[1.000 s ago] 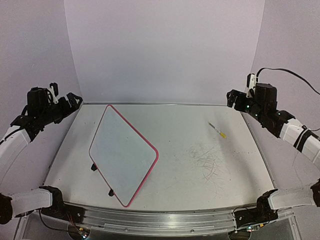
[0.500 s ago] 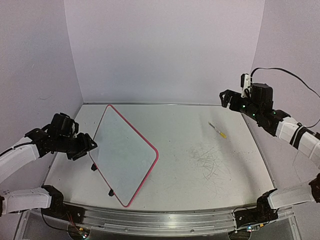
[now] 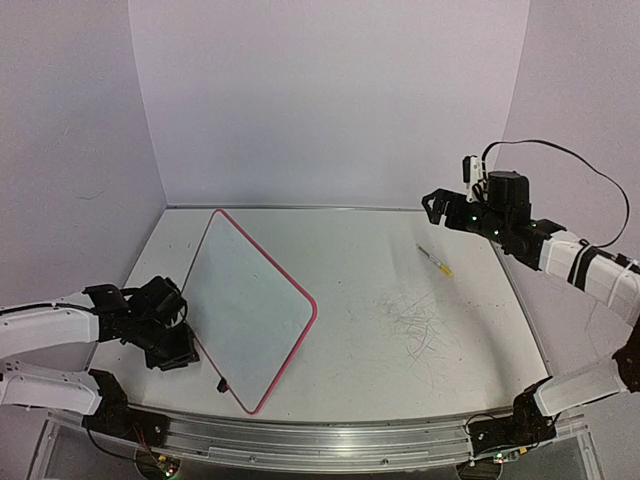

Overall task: Write a sentence on the whiteboard
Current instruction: Move the whiteboard stand to the center of the board.

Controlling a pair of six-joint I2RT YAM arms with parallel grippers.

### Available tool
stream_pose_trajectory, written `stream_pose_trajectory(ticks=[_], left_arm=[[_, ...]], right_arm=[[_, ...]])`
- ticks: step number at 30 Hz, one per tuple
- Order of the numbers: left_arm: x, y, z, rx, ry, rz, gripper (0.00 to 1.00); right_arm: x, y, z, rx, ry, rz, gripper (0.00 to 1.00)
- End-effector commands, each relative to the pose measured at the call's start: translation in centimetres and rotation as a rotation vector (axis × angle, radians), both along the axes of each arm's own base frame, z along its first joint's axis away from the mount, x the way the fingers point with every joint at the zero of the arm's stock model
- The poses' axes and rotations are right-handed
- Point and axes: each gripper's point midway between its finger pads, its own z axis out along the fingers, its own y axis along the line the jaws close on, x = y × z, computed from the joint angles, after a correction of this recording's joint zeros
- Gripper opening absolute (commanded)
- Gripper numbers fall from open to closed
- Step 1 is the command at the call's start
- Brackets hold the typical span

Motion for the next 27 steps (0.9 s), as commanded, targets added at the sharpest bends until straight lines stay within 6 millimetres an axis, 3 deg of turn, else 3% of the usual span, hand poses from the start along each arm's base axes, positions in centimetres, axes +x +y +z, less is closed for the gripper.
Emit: stream_pose_trajectory(ticks=[1,9,19,27], left_arm=[[-1.7,-2.4,-1.5,-0.077,0.068,0.029,0.14],[-3.3,-7.2,-3.2,-0.149,0.084,-0.041,0.09],[-1.1,-12.2,-2.9,-0.319,0.028,-0.059,0.07],[1.5,-15.7,-3.3,-0.327,-0.033,-0.109,0.07]], right_arm=[[0.4,1.4,1.2,0.044,-0.03,0.035,0.98],[0.3,3.1,0.6,0.063,-0.013,0.081,0.98],[0.2,4.4,-0.4,0.091,0.003,0.12,0.98],[-0.2,4.9,-1.9,0.114,0.045,0.141,0.98]])
